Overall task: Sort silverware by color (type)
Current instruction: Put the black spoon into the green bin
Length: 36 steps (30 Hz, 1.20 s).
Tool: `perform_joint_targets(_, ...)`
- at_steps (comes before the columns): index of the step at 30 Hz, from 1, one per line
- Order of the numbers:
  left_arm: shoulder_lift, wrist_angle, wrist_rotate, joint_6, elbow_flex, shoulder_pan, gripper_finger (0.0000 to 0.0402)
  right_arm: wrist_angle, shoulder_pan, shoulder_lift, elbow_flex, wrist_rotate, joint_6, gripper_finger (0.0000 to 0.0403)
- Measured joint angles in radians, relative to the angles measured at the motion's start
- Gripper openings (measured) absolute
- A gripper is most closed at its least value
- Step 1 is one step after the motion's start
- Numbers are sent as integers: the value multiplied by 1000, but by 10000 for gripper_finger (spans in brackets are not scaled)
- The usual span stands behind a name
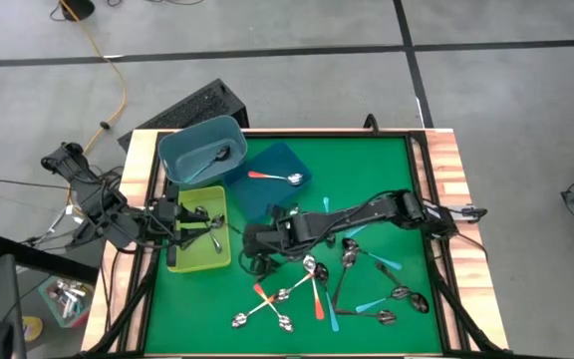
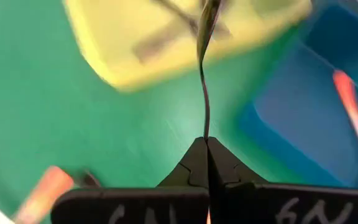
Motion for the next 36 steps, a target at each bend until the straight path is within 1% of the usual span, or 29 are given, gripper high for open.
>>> perform_joint_targets(4, 0, 1, 7, -4, 0, 0, 101, 135, -10, 0, 0, -62, -24, 3)
perform_joint_targets(8, 0, 1, 7, -4, 0, 0, 101, 234, -28, 0, 0, -95, -27, 3)
perform_joint_targets(10, 0, 1, 7, -4, 0, 0, 101, 278, -41, 1, 0, -140, -27, 3)
perform_joint_targets(13, 0, 2, 4, -4, 0, 0, 101, 410, -59, 30, 1, -208, -25, 3)
perform_joint_targets(15, 0, 4, 1, -4, 0, 0, 101, 442, -70, 36, -4, -241, -26, 3)
perform_joint_targets(18, 0, 5, 2, -3, 0, 0, 101, 554, -85, 69, 4, -263, -14, 3)
perform_joint_targets(20, -1, 5, 1, -2, 0, 0, 101, 580, -96, 79, -3, -297, -7, 3)
perform_joint_targets(22, 0, 7, 0, 1, 0, 0, 101, 677, -106, 108, -4, -329, 7, 3)
perform_joint_targets(24, -1, 7, 0, 2, 0, 0, 101, 771, -115, 135, 2, -341, 21, 3)
perform_joint_targets(26, -1, 5, 0, 4, 0, 0, 101, 788, -122, 146, -2, -359, 33, 3)
perform_joint_targets(28, 0, 3, 0, 4, 0, 0, 101, 850, -126, 179, 2, -362, 35, 3)
perform_joint_targets(31, -1, 3, -1, 11, 0, 0, 101, 866, -127, 203, -4, -364, 41, 3)
perform_joint_targets(34, 0, 3, -5, 16, 0, 0, 101, 928, -131, 228, 0, -365, 38, 3)
perform_joint_targets(36, -1, 2, -18, 16, 0, 0, 101, 926, -137, 229, 0, -366, 38, 3)
